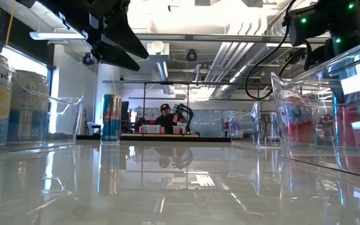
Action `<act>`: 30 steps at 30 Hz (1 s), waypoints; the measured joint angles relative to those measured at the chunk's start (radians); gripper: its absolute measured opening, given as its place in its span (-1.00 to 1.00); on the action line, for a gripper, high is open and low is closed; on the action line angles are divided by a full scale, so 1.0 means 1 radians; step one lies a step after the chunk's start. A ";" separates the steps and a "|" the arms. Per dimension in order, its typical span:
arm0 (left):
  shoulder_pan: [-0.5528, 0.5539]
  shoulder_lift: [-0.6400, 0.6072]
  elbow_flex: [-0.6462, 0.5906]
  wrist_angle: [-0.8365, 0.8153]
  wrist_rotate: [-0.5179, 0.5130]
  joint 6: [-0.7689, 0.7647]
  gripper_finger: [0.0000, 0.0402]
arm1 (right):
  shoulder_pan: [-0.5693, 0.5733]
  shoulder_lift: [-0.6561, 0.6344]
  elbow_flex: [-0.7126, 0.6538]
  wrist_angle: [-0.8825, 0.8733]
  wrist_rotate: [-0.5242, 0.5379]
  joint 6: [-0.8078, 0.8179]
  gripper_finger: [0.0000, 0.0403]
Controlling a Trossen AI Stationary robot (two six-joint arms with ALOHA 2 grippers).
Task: Sort soda cans
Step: Put the top right red soda can into the top right transparent bin
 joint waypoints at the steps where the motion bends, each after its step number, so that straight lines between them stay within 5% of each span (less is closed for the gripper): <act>1: 0.000 0.000 0.000 0.000 0.000 0.000 0.67 | -0.011 -0.001 -0.004 0.013 -0.001 -0.007 0.73; 30: -0.006 0.000 0.000 -0.001 0.000 0.006 0.67 | -0.062 0.100 -0.006 0.026 -0.022 -0.105 0.42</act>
